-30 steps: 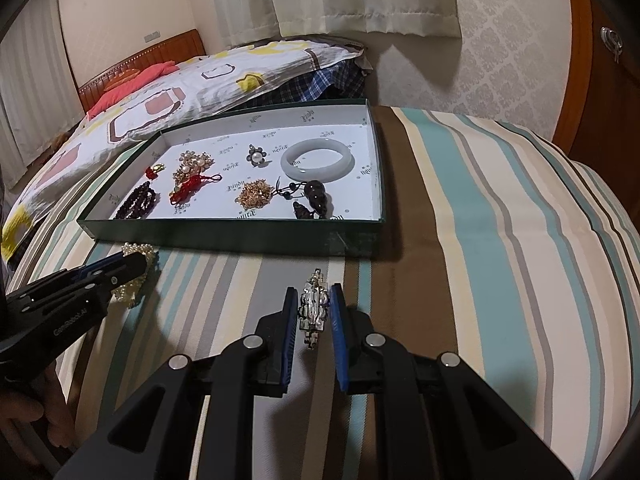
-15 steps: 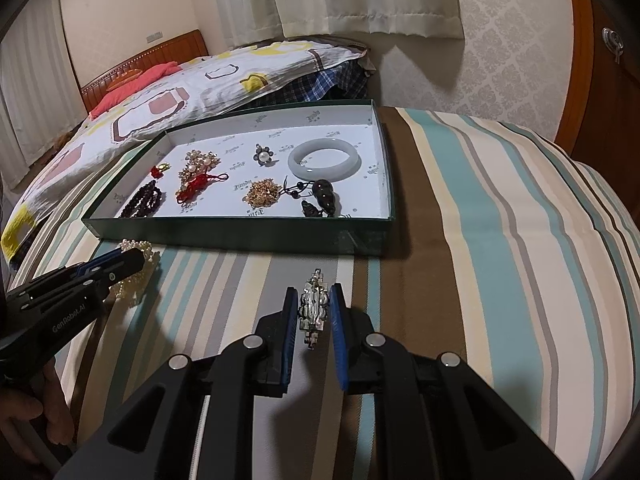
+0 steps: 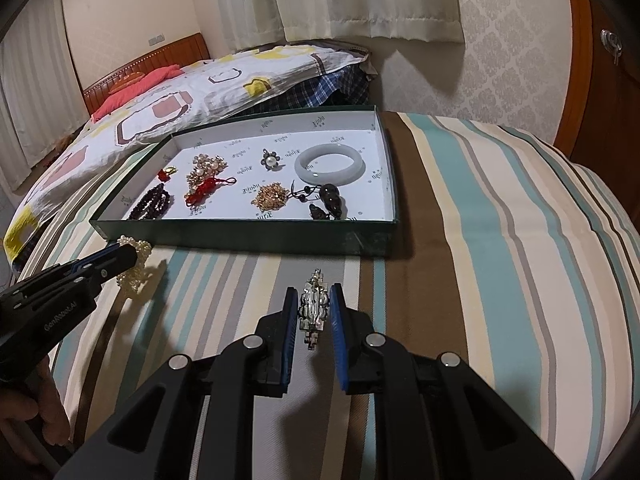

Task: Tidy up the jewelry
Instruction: 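Carry the brooch with the right tool while the left tool carries the pearl necklace into the box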

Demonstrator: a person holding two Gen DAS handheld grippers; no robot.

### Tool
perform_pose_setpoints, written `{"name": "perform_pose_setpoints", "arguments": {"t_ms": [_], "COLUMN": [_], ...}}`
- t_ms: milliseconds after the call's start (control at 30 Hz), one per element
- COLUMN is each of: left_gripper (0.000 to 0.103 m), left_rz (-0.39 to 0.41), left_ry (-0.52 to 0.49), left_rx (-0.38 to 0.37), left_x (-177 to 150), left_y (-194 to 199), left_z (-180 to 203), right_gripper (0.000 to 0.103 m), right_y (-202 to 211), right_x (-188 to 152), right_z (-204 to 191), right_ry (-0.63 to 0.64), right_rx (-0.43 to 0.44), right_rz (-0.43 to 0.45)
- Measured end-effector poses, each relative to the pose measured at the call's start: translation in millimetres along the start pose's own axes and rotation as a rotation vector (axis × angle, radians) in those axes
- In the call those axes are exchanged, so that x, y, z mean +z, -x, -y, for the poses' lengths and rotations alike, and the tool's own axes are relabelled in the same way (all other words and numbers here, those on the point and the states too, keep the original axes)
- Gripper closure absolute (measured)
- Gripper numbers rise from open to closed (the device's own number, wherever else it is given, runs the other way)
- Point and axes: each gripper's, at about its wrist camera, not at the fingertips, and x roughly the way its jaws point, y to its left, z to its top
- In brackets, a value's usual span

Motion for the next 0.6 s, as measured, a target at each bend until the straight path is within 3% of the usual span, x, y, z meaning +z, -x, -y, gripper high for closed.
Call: {"name": "perform_pose_setpoints", "arguments": {"t_ms": [600], "left_gripper": [0.091], "left_rz": [0.089], "left_ry": [-0.013], "left_rx": [-0.023], "left_x": [9.4], "left_y": [45.8], "left_z": [-2.1], "right_gripper": [0.086], "right_y": [26.4], "right_x": [10.0], "right_z": [-19.3], "right_ry": [0.023], "right_rx": [0.032], "right_rz": [0.065]}}
